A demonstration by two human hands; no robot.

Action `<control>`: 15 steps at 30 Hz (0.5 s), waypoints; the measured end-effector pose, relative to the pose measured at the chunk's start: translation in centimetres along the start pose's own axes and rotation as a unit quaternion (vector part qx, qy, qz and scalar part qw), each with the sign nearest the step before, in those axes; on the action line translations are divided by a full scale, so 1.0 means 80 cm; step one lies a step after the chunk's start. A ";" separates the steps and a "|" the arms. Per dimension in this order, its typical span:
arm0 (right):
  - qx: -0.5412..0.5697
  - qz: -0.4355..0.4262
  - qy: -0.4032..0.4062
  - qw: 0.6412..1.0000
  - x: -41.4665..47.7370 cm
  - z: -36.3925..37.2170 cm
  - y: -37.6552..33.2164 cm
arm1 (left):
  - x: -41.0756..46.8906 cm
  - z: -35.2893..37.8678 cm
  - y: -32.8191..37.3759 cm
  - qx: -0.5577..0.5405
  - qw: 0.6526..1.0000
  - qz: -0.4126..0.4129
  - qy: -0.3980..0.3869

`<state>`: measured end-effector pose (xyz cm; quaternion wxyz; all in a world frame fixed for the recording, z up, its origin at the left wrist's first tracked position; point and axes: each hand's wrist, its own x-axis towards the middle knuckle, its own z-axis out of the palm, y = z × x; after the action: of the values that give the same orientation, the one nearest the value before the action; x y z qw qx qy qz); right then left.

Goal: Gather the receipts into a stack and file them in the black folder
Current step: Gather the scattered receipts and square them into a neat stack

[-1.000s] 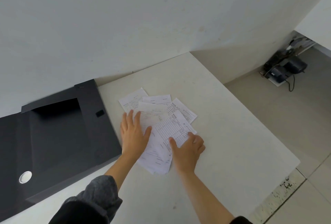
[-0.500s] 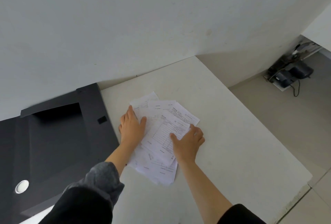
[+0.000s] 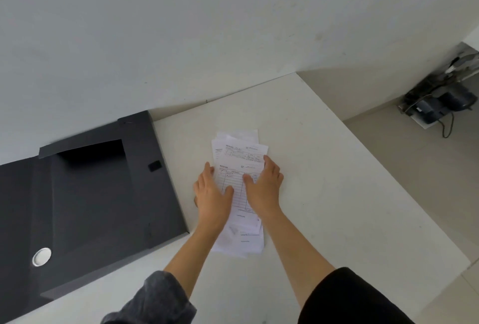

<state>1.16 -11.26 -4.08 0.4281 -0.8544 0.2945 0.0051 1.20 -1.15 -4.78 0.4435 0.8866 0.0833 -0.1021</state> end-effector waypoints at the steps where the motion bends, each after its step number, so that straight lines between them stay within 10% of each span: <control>1: 0.003 0.007 0.005 1.000 -0.001 -0.003 -0.002 | -0.004 0.001 -0.001 -0.005 1.000 0.003 -0.008; 6: 0.003 0.096 0.113 0.989 -0.029 -0.020 0.020 | -0.008 -0.008 -0.004 -0.025 0.998 -0.041 0.042; 15: 0.100 0.049 0.029 0.993 -0.052 -0.009 0.024 | -0.023 0.000 0.002 -0.060 0.995 -0.078 0.005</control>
<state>-3.43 -10.60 -3.94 0.5021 -0.7913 0.3478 -0.0284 -0.56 -1.31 -4.18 0.4864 0.8494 0.1607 -0.1265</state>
